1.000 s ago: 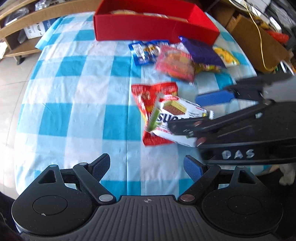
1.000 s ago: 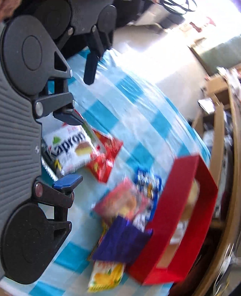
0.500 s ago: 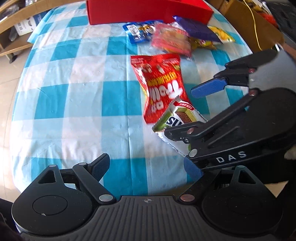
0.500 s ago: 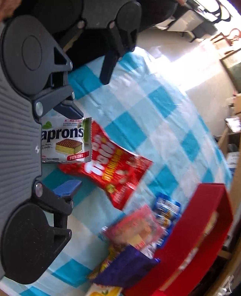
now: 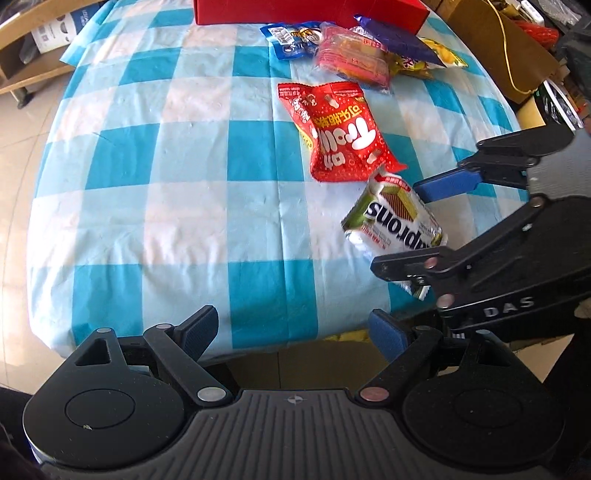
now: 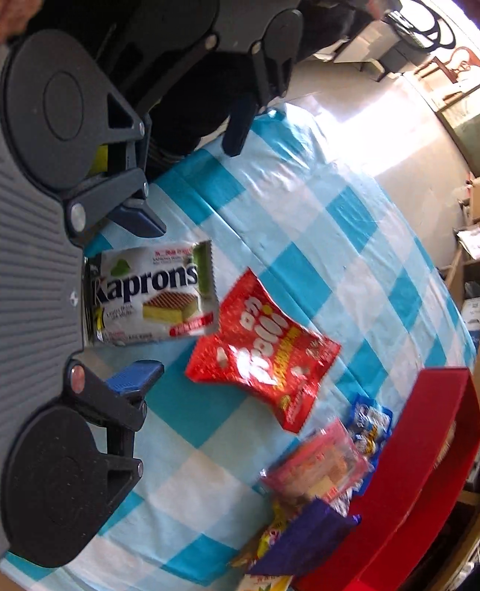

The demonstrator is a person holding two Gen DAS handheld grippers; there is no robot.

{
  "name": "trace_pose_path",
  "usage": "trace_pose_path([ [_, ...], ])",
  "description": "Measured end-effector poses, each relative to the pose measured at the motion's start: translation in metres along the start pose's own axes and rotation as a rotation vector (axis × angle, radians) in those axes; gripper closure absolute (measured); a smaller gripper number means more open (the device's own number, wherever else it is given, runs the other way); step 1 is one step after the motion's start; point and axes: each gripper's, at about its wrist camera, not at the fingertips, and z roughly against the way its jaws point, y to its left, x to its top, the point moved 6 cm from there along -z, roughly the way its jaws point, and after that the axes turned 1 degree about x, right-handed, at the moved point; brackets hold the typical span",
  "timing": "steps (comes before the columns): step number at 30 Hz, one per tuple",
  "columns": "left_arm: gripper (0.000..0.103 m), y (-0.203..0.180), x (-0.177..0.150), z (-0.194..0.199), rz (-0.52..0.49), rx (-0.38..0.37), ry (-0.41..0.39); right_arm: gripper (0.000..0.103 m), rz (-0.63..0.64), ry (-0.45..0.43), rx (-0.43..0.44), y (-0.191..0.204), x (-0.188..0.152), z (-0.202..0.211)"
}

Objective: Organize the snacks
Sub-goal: 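Grasp the Kaprons wafer pack with the right gripper, then grasp the red Trolli bag with the left gripper while the right holds the Kaprons pack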

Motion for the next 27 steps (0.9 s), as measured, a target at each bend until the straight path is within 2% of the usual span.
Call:
trace_pose_path([
  [2,0.011,0.004,-0.003,0.002,0.013,0.002,-0.003,0.026,0.015,0.008,0.004,0.003,-0.002,-0.005],
  [4,0.011,0.009,-0.002,0.003,0.040,0.003,-0.009,0.024,0.052,-0.004,-0.039,0.008,-0.002,-0.010],
  [5,0.011,0.011,-0.001,0.004,0.055,0.005,-0.013,0.027,0.050,-0.011,-0.054,0.007,-0.001,-0.010],
  [7,0.011,0.012,0.002,0.007,0.072,0.008,-0.023,0.041,0.015,-0.027,-0.070,0.000,0.000,-0.005],
  [11,0.011,0.010,0.016,0.015,0.074,0.015,-0.066,0.040,-0.076,-0.050,-0.100,-0.024,-0.005,0.004],
  [16,0.010,0.002,0.054,0.010,0.094,0.003,-0.095,0.040,-0.143,-0.089,-0.107,-0.041,-0.013,0.027],
  [22,0.011,-0.010,0.100,-0.023,0.235,-0.037,-0.050,0.040,-0.266,-0.160,-0.142,-0.079,-0.016,0.047],
  [24,0.012,-0.010,0.108,-0.032,0.301,-0.021,-0.044,0.040,-0.311,-0.178,-0.132,-0.092,-0.016,0.051],
  [27,0.009,-0.009,0.123,-0.037,0.355,0.023,-0.078,0.040,-0.334,-0.201,-0.123,-0.100,-0.016,0.057],
])
